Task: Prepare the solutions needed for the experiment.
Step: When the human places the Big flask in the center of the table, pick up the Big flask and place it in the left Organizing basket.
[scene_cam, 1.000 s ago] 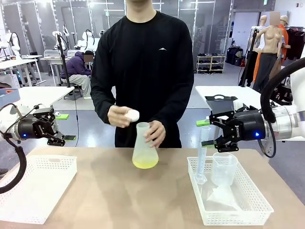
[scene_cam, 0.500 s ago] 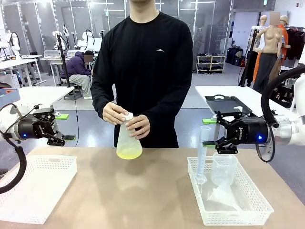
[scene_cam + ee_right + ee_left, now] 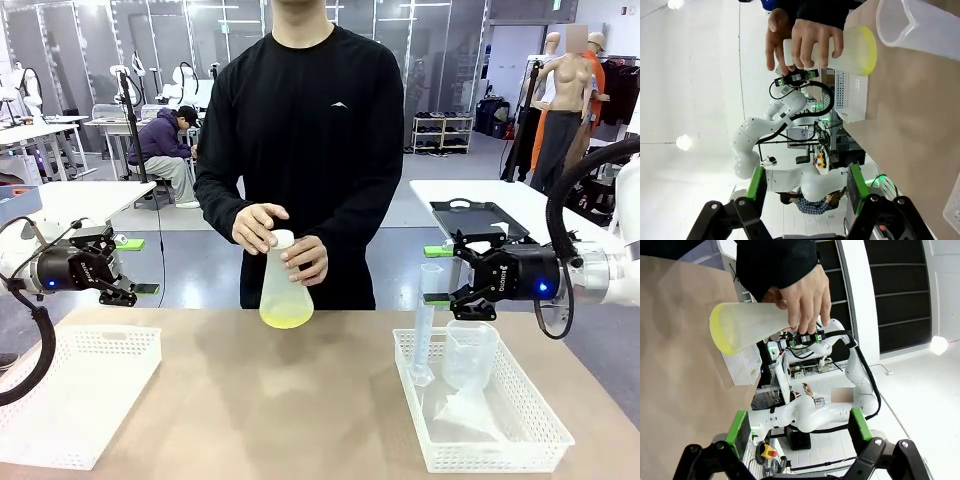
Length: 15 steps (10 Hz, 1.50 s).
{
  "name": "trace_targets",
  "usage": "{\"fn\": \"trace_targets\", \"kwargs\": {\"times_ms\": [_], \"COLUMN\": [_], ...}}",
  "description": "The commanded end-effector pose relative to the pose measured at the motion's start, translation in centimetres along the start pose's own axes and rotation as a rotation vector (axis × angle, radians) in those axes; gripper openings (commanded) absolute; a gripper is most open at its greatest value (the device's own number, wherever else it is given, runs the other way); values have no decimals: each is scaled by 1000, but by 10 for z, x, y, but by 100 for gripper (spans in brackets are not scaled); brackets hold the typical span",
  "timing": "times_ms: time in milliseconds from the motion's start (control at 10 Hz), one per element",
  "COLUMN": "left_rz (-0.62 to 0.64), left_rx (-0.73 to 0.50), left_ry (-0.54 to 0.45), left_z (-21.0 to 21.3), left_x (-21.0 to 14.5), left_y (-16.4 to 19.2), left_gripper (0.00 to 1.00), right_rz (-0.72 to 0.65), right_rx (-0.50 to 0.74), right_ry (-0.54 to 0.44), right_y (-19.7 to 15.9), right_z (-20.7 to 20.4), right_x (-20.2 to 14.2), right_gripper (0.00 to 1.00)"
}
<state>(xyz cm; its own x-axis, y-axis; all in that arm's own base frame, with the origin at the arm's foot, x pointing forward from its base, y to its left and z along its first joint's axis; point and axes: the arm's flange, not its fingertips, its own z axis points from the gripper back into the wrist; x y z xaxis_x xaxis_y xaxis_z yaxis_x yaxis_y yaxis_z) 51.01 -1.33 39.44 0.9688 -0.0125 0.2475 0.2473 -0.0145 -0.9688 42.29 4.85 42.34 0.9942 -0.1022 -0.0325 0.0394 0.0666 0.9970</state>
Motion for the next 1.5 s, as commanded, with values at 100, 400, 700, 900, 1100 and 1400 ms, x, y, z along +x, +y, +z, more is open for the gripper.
{"fn": "trace_targets", "kwargs": {"times_ms": [100, 400, 700, 900, 1100, 1400], "left_rz": [-3, -3, -3, -3, -3, -3], "left_rx": [-10, -10, -10, -10, -10, -10], "left_ry": [5, 5, 5, 5, 5, 5], "left_z": [0, 0, 0, 0, 0, 0], "left_x": [-1, -1, -1, -1, -1, -1], "left_y": [-2, -2, -2, -2, -2, -2], "left_gripper": [100, 100, 100, 100, 100, 100], "right_rz": [4, 4, 4, 4, 4, 4], "right_rx": [6, 6, 6, 6, 6, 6], "right_ry": [10, 10, 10, 10, 10, 10], "right_y": [0, 0, 0, 0, 0, 0], "right_z": [-1, -1, -1, -1, -1, -1], "right_x": [-1, -1, -1, -1, -1, -1], "right_gripper": [81, 81, 81, 81, 81, 81]}}
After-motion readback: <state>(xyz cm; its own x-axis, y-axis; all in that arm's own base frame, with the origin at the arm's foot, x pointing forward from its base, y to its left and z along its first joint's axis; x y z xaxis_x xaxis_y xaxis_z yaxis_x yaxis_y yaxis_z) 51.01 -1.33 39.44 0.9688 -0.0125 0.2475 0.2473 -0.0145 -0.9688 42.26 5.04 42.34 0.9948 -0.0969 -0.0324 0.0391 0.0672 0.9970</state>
